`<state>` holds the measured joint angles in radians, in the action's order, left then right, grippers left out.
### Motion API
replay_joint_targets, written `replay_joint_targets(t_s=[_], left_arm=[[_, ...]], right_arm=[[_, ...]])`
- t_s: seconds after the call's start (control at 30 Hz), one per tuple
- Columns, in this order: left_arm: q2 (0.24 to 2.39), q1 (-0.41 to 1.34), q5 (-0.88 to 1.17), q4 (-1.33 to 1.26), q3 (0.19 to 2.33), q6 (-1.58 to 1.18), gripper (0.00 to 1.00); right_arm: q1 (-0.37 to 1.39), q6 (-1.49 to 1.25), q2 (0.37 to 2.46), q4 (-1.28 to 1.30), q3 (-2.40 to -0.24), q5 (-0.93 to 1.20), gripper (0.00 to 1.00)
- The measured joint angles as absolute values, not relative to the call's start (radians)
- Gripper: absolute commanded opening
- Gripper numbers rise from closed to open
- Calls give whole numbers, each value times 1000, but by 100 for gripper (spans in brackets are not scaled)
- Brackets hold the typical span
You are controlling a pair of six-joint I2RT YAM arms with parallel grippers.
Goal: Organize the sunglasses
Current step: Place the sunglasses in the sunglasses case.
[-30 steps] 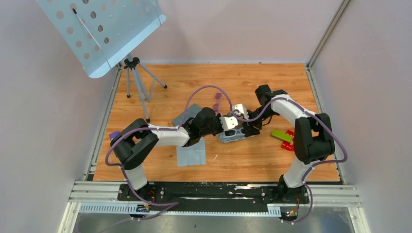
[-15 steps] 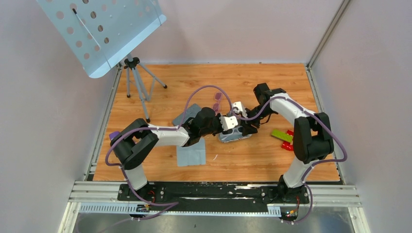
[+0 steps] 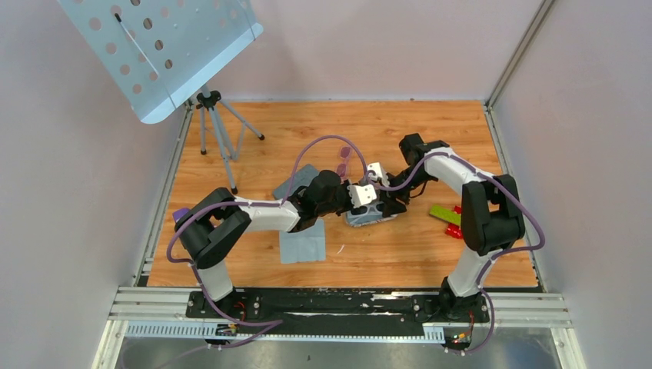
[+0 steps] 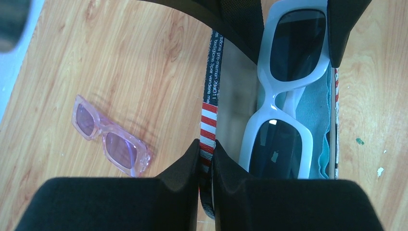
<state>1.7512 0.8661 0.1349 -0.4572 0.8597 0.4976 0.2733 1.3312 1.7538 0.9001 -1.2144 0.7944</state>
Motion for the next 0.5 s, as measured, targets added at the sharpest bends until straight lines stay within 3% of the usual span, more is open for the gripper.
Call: replay_joint_targets(t_s=[0.37, 0.5], left_arm=[[1751, 865, 134, -449, 860, 496, 0], [1751, 865, 136, -447, 860, 495, 0]], right_arm=[[275, 1313, 1755, 855, -1199, 793, 36], [277, 1309, 1755, 836, -1184, 789, 44]])
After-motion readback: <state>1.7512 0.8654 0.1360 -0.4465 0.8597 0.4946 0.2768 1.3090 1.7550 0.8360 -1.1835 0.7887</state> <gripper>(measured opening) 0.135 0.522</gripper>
